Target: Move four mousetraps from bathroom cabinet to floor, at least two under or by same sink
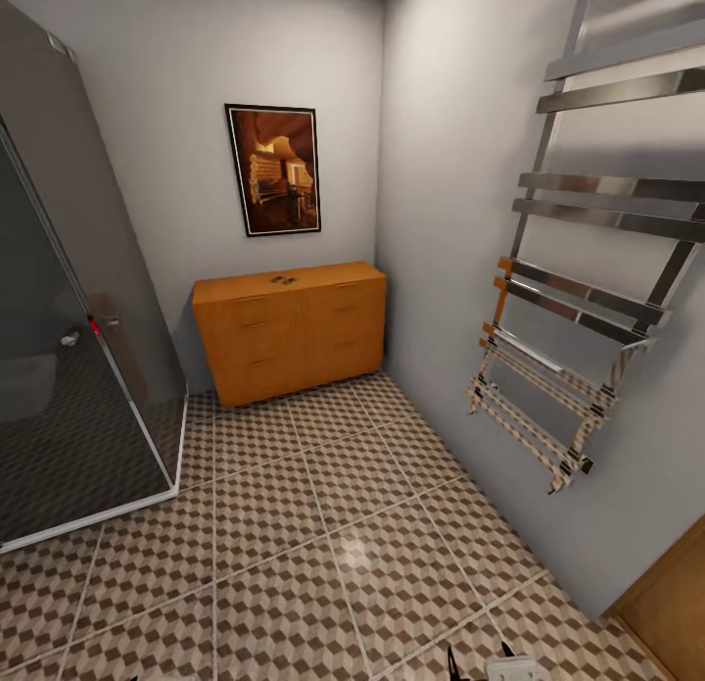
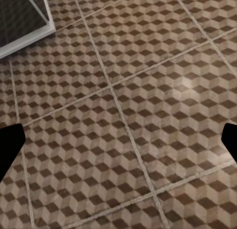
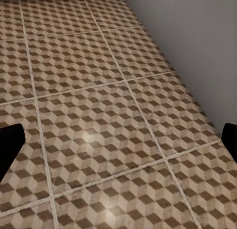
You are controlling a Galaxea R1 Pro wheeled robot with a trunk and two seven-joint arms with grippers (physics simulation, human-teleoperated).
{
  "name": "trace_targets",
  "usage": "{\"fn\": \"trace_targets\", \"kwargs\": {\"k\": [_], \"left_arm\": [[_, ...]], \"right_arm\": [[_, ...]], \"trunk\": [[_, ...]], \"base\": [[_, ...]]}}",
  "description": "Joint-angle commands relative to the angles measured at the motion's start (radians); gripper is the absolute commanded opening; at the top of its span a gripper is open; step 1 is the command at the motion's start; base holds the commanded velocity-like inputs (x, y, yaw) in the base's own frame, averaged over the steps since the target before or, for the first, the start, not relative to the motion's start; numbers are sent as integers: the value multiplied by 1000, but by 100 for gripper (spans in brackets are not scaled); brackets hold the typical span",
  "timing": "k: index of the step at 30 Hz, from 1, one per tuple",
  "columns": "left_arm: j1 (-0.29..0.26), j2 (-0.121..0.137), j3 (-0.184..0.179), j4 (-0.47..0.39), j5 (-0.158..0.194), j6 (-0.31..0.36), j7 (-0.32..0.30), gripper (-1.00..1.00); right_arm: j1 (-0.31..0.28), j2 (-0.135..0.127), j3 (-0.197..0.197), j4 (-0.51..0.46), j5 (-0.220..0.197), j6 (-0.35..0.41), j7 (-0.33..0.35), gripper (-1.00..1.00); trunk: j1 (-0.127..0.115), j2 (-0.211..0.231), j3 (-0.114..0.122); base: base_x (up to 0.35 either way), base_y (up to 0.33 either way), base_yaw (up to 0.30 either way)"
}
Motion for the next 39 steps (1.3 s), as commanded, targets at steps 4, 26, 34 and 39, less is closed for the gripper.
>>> {"fn": "trace_targets", "kwargs": {"k": [4,26,34,39], "left_arm": [[-2,-1,-6,3,3,0,6,100],[-5,114,202,-1082,-3,1224,9,100],[-70,118,277,-1279,-10,1450,10,100],[-172,121,330,-1330,-17,1588,9,100]], "right_arm": [[-1,1,8,1,-6,-1,-4,100],[-1,-3,8,1,-6,0,-1,100],[-1,-1,10,1,-2,-1,-3,100],[-1,-1,10,1,-3,0,-2,100]], "trunk": [[1,-2,-2],[1,-2,-2],[1,-2,-2],[1,-2,-2]], "base": [[0,0,0],[0,0,0],[0,0,0],[0,0,0]]}}
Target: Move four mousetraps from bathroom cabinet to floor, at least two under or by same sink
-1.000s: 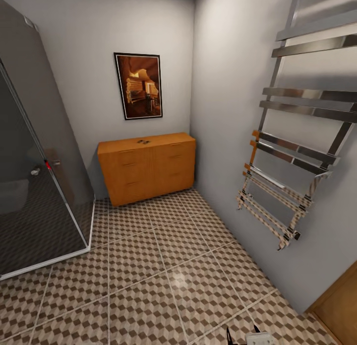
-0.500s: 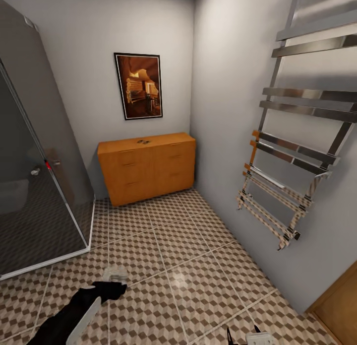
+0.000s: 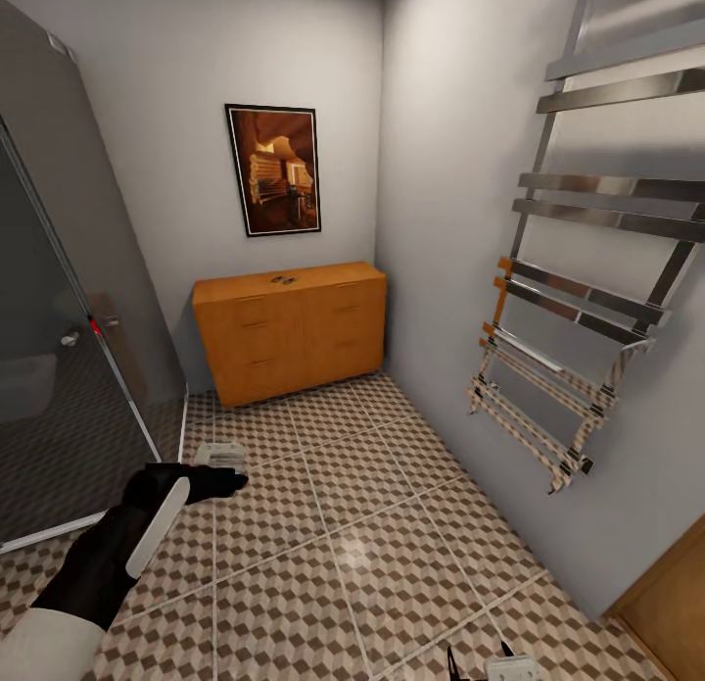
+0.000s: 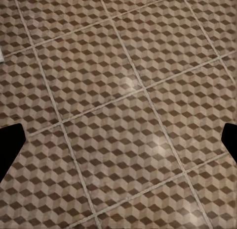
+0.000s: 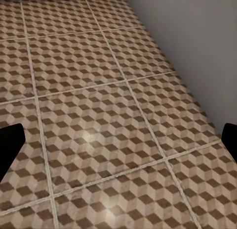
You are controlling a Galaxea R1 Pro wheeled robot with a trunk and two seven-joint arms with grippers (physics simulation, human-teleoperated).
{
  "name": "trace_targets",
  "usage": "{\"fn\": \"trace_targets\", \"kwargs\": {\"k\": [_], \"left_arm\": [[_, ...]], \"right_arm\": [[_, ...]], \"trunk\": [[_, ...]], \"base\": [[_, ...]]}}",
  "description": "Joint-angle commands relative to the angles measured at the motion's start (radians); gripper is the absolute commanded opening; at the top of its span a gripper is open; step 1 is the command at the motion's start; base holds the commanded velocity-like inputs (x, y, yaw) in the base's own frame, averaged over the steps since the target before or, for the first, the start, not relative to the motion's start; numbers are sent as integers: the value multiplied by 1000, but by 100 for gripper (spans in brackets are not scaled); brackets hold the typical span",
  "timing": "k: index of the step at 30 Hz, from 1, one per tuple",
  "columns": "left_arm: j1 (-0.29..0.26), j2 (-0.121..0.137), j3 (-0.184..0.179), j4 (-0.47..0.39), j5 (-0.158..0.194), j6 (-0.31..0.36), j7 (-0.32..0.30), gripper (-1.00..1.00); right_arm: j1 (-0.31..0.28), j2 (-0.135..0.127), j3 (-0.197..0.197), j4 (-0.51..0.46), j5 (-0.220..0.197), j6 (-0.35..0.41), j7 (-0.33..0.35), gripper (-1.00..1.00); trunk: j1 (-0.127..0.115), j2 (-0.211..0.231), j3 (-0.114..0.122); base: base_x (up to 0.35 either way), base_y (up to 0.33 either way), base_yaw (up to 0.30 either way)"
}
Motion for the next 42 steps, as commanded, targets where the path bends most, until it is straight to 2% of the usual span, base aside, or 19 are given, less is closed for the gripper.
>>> {"fn": "trace_targets", "kwargs": {"k": [1,4,5,7,11,19,28,42], "left_arm": [[-8,1,2,-8,10,12,10,100],[-25,21,11,-62,0,37,9,100],[-28,38,12,-79,-1,43,7,100],[-31,54,9,-96,-3,48,6,100],[-33,72,2,-107,-4,53,4,100],[-33,74,-6,-105,-4,53,4,100],[-34,74,-33,-105,-4,53,4,100],[-33,76,-33,-107,-4,52,4,100]], "right_arm": [[-1,0,9,1,-7,-3,-4,100],[-1,-1,9,1,-7,-3,-4,100],[-1,-1,9,1,-7,-2,-4,100],[-1,-3,9,1,-7,-3,-3,100],[-1,-4,9,1,-7,-3,-3,100],[-1,-5,9,1,-7,-2,-3,100],[-1,-3,9,1,-7,-2,-3,100],[-1,-4,9,1,-7,-2,-3,100]], "trunk": [[1,-2,-2],[1,-2,-2],[1,-2,-2],[1,-2,-2],[1,-2,-2],[1,-2,-2],[1,-2,-2],[1,-2,-2]], "base": [[0,0,0],[0,0,0],[0,0,0],[0,0,0],[0,0,0],[123,0,0],[326,0,0],[341,28,0]]}}
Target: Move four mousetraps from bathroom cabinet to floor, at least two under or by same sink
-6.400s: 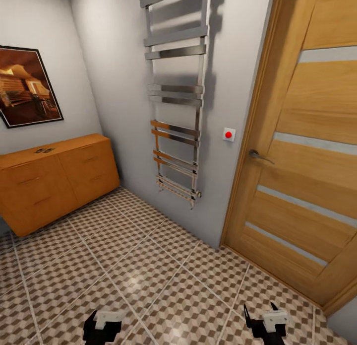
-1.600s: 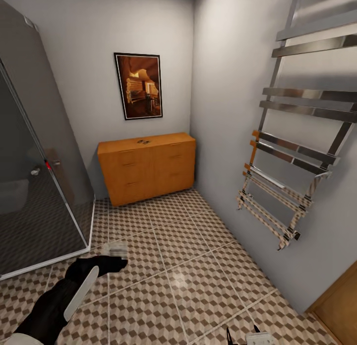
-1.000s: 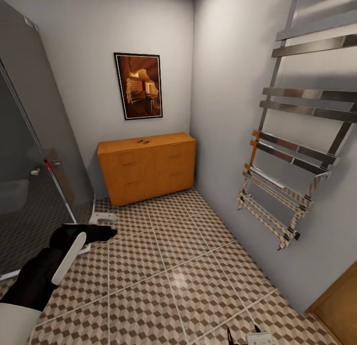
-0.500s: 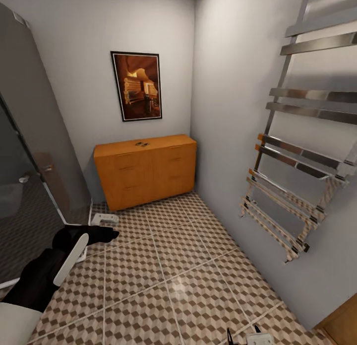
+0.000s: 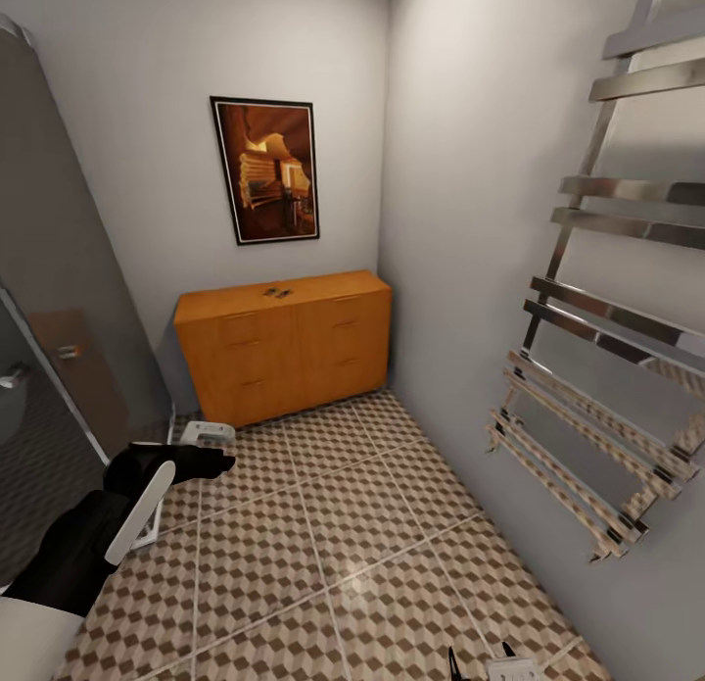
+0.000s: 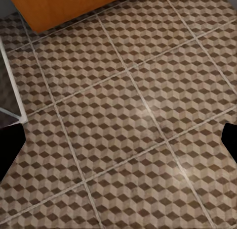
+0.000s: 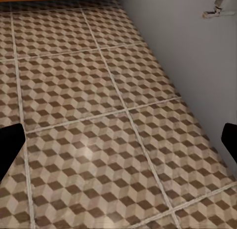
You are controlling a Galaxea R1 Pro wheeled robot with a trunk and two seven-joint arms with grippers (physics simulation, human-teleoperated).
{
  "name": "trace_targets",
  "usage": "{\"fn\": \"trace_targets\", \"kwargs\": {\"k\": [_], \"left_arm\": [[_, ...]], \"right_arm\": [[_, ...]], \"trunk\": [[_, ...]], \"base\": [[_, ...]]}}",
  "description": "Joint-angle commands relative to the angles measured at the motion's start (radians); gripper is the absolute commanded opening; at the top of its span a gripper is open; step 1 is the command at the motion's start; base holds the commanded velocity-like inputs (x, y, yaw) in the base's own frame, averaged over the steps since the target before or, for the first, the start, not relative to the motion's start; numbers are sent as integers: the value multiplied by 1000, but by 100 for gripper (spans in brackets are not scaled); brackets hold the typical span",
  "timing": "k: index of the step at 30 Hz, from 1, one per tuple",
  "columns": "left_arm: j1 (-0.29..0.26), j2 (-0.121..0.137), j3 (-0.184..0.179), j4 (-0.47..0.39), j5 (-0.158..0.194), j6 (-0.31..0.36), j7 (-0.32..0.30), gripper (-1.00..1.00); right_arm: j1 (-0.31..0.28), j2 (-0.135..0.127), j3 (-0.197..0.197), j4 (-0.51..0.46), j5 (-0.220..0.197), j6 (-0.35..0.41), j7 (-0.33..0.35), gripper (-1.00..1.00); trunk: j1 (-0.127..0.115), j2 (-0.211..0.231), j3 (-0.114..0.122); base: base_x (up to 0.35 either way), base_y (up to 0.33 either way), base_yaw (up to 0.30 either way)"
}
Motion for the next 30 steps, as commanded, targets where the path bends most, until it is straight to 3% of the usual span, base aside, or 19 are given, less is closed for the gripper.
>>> {"fn": "trace_targets", "kwargs": {"k": [1,18,26,30], "left_arm": [[-1,1,-2,0,10,3,10,100],[-1,1,-2,0,10,3,10,100],[-1,1,-4,1,10,3,11,100],[-1,1,-6,1,10,3,10,100]], "right_arm": [[-1,1,9,1,-7,-3,-4,100],[-1,6,9,3,-9,12,-7,100],[-1,8,8,4,-11,199,-5,100],[-1,9,7,4,-11,225,-4,100]], "trunk": [[1,-2,-2],[1,-2,-2],[1,-2,-2],[1,-2,-2]], "base": [[336,96,0],[331,94,149],[330,54,9],[335,6,1]]}}
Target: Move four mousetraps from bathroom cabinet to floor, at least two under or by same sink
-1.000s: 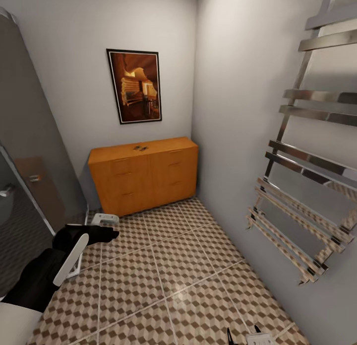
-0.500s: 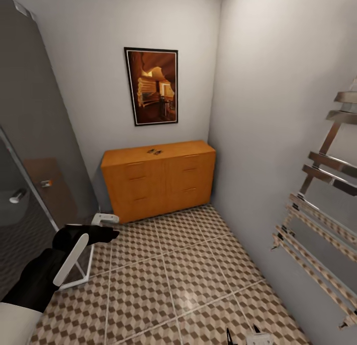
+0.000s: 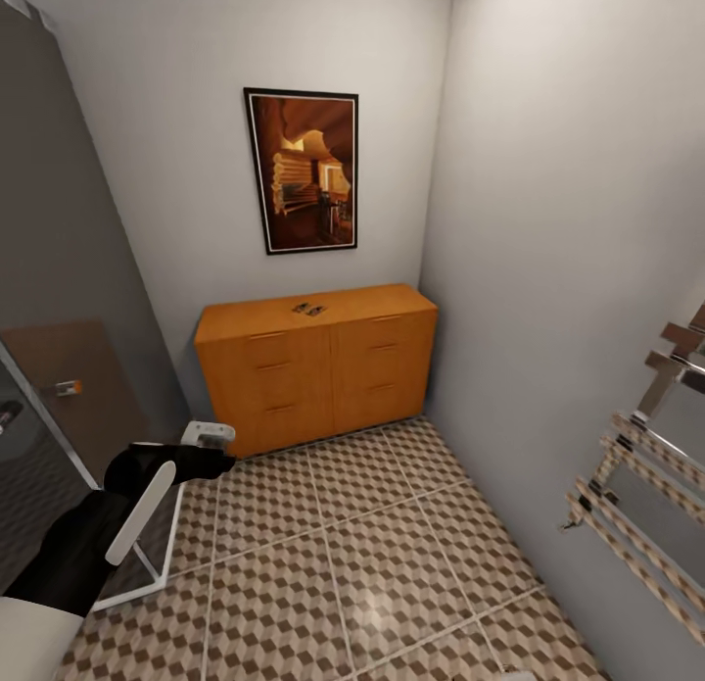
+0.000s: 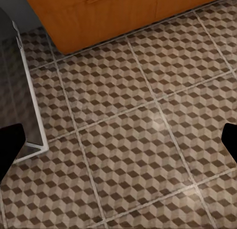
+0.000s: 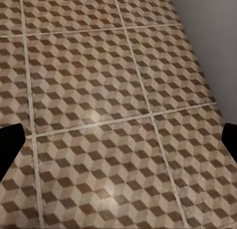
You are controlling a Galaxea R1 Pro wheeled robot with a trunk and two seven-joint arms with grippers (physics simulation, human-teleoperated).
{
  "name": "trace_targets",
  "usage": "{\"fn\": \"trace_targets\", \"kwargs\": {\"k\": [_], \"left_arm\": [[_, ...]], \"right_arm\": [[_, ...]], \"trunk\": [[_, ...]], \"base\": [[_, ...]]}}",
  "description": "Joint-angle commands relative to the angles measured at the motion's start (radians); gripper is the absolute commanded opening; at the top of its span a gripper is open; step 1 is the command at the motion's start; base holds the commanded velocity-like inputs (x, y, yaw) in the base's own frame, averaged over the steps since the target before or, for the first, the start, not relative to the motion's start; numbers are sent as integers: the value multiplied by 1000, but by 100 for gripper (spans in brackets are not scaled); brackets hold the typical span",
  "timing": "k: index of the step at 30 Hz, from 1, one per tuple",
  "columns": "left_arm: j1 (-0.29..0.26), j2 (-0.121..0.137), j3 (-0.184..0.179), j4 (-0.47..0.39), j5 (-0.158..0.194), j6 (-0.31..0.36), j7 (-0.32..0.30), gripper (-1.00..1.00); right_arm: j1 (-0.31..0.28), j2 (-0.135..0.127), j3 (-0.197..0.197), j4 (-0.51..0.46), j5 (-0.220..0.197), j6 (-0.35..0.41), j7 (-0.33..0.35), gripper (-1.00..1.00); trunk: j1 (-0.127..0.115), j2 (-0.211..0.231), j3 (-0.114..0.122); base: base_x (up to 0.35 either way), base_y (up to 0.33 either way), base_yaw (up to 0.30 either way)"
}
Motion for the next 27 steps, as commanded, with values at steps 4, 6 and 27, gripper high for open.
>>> {"fn": "trace_targets", "kwargs": {"k": [4,6,27], "left_arm": [[-1,1,-3,-2,10,3,10,100],[-1,1,-3,-2,10,3,10,100],[-1,3,3,-88,9,4,11,100]], "right_arm": [[-1,2,9,1,-6,3,-4,100],[-1,3,9,1,-6,3,-4,100],[-1,-1,9,1,-7,4,-2,100]], "trunk": [[1,-2,-2],[1,-2,-2],[1,-2,-2]], "base": [[337,1,0],[338,0,0],[338,0,0]]}}
